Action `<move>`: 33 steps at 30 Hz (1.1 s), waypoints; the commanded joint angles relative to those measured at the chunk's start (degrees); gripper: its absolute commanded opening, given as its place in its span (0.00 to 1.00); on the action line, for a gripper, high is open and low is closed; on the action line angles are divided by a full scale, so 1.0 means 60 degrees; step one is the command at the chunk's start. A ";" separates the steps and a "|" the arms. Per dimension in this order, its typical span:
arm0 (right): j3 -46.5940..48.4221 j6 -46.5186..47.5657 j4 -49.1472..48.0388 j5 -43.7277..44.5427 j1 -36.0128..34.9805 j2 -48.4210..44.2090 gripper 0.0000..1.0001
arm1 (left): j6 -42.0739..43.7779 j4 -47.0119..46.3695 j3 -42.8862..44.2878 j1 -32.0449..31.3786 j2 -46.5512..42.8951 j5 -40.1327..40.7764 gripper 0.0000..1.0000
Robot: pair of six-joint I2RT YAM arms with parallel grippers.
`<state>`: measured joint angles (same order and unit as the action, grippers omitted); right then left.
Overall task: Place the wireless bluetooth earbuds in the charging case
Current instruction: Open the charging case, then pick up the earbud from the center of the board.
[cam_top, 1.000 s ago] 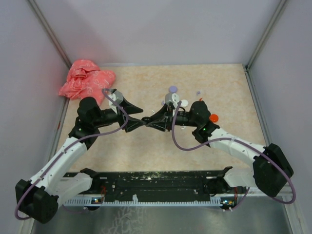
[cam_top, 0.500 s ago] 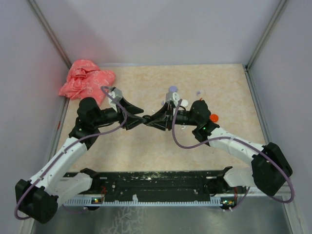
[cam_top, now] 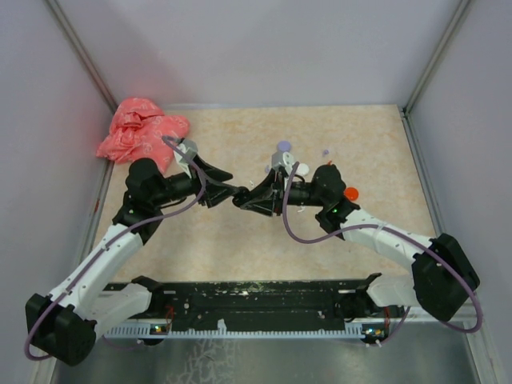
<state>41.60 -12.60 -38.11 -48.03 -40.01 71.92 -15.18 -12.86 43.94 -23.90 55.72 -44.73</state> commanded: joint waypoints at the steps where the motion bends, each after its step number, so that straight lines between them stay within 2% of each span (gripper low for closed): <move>1: 0.0073 -0.0207 -0.1377 -0.0659 -0.0102 -0.0092 0.00 | -0.0066 0.0210 0.0169 0.0121 0.0150 0.0584 0.64; 6: -0.0050 -0.0118 -0.1370 -0.0482 -0.0092 -0.0103 0.00 | -0.0206 0.0271 0.0198 0.0185 0.0065 0.0619 0.68; 13: -0.0494 0.1134 -0.0247 0.1054 -0.0029 -0.0506 0.00 | 0.0115 0.1515 0.0556 0.0198 -0.0453 0.1221 0.77; 23: -0.1873 0.1735 -0.0768 0.3006 0.0165 -0.1347 0.00 | 0.0241 0.4698 0.0772 0.0199 -0.0292 0.4680 0.77; 33: -0.2626 0.2191 -0.0979 0.3581 0.0177 -0.1810 0.00 | 0.0479 0.6203 0.1265 0.0200 0.1324 0.7284 0.79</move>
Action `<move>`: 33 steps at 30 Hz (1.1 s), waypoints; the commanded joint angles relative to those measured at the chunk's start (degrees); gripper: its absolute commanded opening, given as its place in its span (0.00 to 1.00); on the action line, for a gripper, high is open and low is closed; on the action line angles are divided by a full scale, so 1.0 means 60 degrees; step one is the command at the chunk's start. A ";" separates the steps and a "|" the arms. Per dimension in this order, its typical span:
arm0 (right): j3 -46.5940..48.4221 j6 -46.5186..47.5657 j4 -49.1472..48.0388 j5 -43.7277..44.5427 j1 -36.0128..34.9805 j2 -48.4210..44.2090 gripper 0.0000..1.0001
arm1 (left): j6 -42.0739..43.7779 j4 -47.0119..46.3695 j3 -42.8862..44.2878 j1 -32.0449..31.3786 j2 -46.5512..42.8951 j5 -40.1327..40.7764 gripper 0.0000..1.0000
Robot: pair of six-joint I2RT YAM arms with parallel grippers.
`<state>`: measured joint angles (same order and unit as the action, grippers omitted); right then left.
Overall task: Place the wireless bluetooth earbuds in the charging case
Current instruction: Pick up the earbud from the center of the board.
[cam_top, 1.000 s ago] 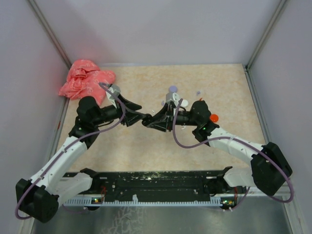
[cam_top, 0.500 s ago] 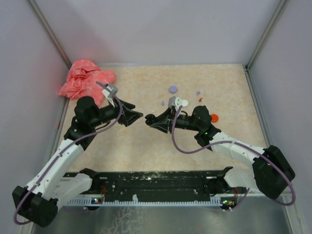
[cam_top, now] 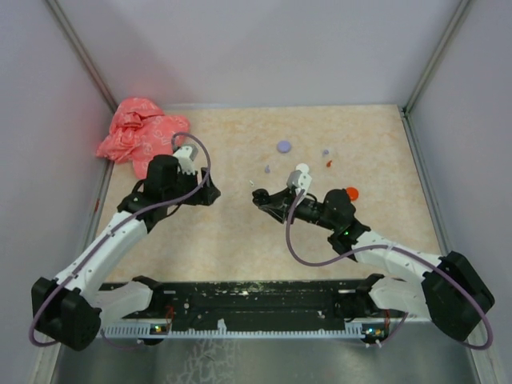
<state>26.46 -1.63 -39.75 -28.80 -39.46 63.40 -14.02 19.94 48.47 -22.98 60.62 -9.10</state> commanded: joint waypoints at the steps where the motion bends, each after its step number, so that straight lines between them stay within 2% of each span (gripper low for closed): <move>1: -0.0160 0.0404 -0.0724 0.0381 0.0099 -0.0423 0.00 | 0.0379 0.0822 0.0595 0.0038 0.0754 0.1492 0.78; 10: -0.0583 0.0639 -0.1071 0.0366 0.0165 -0.0477 0.00 | 0.0994 0.2101 0.2029 0.0041 0.3676 0.2934 0.75; 15: -0.0793 0.0724 -0.1250 0.0372 0.0209 -0.0473 0.00 | 0.1167 0.2173 0.2553 0.0071 0.4926 0.3762 0.70; 22: -0.0899 0.0846 -0.1244 0.0357 0.0248 -0.0497 0.00 | 0.1296 0.2164 0.3342 0.0371 0.6271 0.3533 0.57; 33: -0.0847 0.0848 -0.1378 0.0224 0.0302 -0.0262 0.00 | 0.1362 0.2275 0.3872 0.0894 0.7115 0.2850 0.53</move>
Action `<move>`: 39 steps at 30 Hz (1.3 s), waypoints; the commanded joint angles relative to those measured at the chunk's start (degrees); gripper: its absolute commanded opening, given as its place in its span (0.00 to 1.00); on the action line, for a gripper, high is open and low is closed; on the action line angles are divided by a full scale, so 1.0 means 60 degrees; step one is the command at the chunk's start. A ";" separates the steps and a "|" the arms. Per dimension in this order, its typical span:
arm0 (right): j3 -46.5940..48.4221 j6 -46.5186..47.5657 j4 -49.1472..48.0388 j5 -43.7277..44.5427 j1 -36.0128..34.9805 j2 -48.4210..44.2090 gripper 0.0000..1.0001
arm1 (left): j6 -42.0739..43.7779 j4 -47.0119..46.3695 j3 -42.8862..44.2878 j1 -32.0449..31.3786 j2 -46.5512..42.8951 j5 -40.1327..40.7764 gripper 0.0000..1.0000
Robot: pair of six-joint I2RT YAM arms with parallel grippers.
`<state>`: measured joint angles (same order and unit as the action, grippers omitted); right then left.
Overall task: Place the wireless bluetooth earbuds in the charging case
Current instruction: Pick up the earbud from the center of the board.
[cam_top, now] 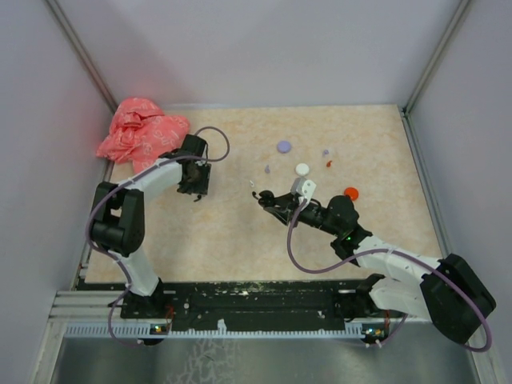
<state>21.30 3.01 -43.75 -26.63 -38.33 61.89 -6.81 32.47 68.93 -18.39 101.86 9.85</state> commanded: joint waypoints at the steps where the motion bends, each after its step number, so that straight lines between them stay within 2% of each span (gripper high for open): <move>1: 0.0028 0.0078 -0.0731 -0.0145 0.0118 0.0021 0.00 | 0.0174 0.0214 0.0522 0.0135 0.0316 -0.0347 0.53; 8: 0.0067 0.0063 -0.0751 -0.0175 0.0131 0.0092 0.00 | 0.0169 0.0350 0.0759 0.0265 0.0802 -0.0626 0.45; 20: 0.0067 -0.0017 -0.0853 -0.0280 0.0143 0.0155 0.00 | 0.0105 0.0468 0.0729 0.0282 0.1137 -0.0732 0.41; 29: 0.0019 -0.0105 -0.0897 -0.0278 0.0153 0.0156 0.00 | 0.0052 0.0375 0.0561 0.0278 0.1133 -0.1030 0.29; 39: 0.0148 -0.0120 -0.0773 -0.0196 0.0145 0.0137 0.00 | -0.0202 -0.0186 0.0016 0.0268 -0.0377 -0.2142 0.23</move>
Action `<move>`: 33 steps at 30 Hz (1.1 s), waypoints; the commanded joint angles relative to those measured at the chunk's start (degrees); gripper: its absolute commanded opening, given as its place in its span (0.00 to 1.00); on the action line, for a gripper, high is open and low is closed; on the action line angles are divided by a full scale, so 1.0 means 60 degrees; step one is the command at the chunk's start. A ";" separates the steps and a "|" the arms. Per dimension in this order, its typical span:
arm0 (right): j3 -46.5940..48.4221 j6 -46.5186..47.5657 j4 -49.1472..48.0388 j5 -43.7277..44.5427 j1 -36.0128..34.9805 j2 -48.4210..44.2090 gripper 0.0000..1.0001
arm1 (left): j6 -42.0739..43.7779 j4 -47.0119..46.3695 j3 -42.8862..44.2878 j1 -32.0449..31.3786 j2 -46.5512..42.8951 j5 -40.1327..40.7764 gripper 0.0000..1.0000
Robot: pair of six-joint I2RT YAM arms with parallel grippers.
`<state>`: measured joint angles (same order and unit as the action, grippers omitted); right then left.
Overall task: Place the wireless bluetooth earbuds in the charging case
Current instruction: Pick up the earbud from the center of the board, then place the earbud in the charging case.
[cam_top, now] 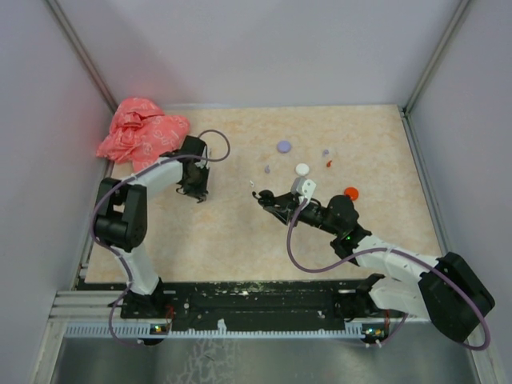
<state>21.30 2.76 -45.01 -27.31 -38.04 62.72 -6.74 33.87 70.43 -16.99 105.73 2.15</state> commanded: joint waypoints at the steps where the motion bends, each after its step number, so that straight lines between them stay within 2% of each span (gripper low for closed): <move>1: 0.0144 -0.0080 -0.0652 -0.0085 0.0091 0.0003 0.00 | -0.0277 -0.0551 -0.0311 0.0034 -0.1263 -0.1112 0.22; 9: 0.0333 -0.0124 -0.1194 0.0175 0.0092 0.0101 0.00 | -0.1010 -0.1923 -0.1196 0.0034 -0.3244 -0.3257 0.20; 17: 0.0466 0.0111 -0.1911 0.0746 0.0100 0.0123 0.00 | -0.2896 -0.4775 -0.2657 0.0020 -0.5447 -0.5480 0.20; 22: 0.0418 0.0452 -0.3173 0.0721 0.0100 0.0411 0.00 | -0.4422 -0.7023 -0.3429 0.0006 -0.6514 -0.6441 0.20; 28: 0.0520 0.0576 -0.4873 0.0561 0.0086 0.1039 0.00 | -0.6394 -0.9265 -0.4119 -0.0141 -0.7293 -0.7180 0.20; 33: 0.0736 0.0479 -0.5717 0.0644 0.0077 0.1472 0.00 | -0.7549 -1.0717 -0.4831 -0.0468 -0.7731 -0.7027 0.20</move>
<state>21.85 5.45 -69.04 -23.62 -38.00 70.17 -43.90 -19.20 44.36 -18.26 61.28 -38.46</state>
